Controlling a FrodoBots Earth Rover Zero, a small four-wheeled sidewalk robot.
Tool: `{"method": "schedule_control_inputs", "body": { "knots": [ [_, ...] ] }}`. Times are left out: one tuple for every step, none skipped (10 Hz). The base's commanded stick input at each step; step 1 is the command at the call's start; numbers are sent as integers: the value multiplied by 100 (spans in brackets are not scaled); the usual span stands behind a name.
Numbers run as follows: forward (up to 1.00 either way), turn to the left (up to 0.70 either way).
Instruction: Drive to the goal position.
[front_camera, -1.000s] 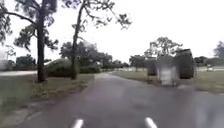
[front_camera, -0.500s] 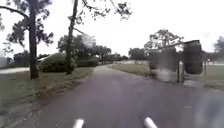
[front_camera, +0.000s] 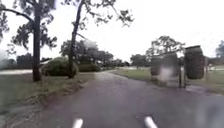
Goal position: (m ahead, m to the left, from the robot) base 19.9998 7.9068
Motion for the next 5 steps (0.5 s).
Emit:
{"method": "schedule_control_inputs", "body": {
  "knots": [
    [85, 6],
    [85, 29],
    [85, 34],
    [85, 34],
    [85, 19]
  ]
}}
